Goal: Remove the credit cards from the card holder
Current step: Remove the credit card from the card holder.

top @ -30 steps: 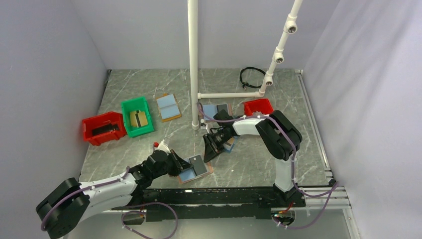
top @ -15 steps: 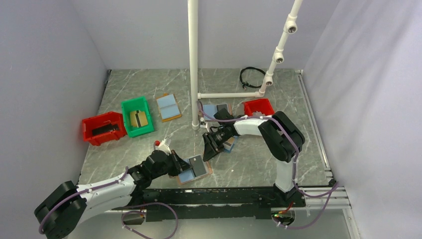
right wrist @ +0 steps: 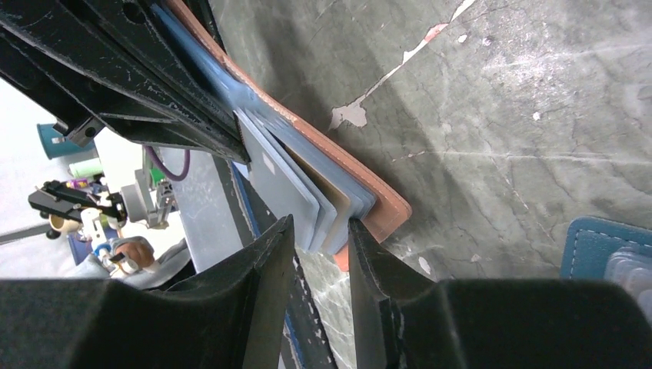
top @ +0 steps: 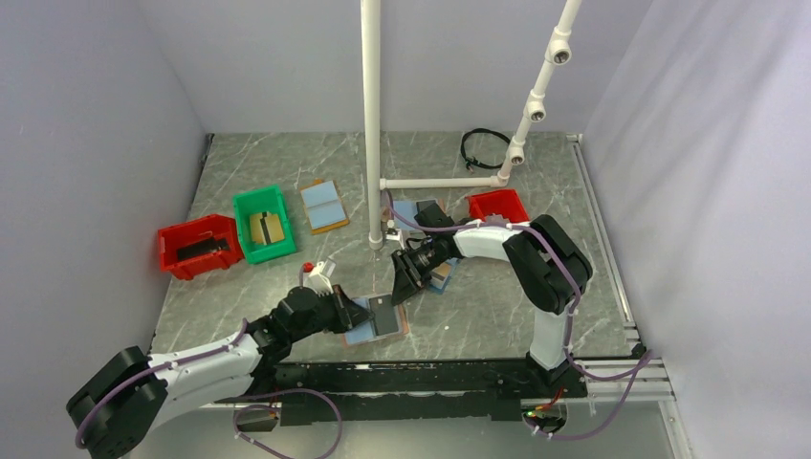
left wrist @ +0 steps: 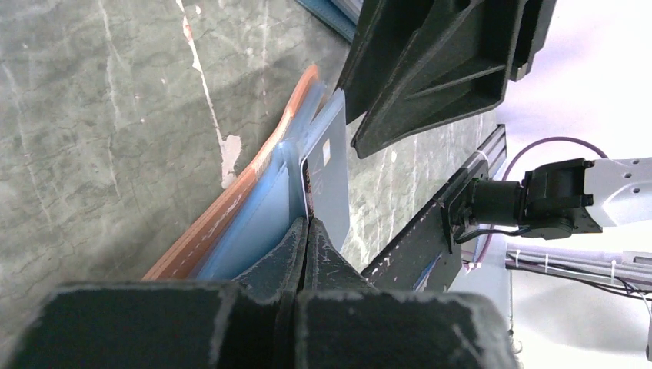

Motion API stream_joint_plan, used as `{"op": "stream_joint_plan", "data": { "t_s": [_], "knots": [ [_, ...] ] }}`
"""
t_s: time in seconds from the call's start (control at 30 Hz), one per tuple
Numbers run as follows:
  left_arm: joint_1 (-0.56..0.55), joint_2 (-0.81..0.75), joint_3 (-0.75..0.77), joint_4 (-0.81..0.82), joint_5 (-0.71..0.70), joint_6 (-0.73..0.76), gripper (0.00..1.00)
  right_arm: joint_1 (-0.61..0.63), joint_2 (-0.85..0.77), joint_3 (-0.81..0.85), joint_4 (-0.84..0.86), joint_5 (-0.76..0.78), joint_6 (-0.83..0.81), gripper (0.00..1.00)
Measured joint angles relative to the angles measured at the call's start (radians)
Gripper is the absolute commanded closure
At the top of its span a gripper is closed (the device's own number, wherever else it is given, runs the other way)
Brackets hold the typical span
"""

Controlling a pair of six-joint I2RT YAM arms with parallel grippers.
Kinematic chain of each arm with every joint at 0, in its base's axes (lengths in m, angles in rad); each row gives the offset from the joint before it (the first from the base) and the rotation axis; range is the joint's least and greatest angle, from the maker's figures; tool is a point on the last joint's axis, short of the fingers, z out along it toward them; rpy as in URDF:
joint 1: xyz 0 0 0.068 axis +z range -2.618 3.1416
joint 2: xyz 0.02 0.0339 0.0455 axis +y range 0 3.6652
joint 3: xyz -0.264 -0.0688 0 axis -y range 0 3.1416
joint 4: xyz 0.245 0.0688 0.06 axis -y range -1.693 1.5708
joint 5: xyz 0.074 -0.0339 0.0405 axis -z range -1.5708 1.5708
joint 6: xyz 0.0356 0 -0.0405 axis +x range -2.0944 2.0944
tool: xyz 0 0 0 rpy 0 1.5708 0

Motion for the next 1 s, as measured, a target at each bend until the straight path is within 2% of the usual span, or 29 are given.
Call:
{"op": "stream_joint_plan", "data": {
  "t_s": [0.2,0.43,0.67,1.0],
  "knots": [
    [0.000,0.021,0.000,0.041,0.012,0.002,1.00,-0.005,-0.001,0.000,0.002,-0.015,-0.001,0.70],
    [0.000,0.071,0.000,0.077,0.018,0.002,1.00,-0.006,-0.009,-0.002,0.005,-0.061,-0.002,1.00],
    [0.000,0.035,-0.006,0.048,0.014,0.005,1.00,-0.008,-0.009,-0.001,0.000,-0.100,-0.025,1.00],
    [0.000,-0.174,-0.020,-0.092,-0.005,0.005,1.00,-0.015,-0.009,-0.001,0.001,-0.150,-0.033,1.00]
  ]
}}
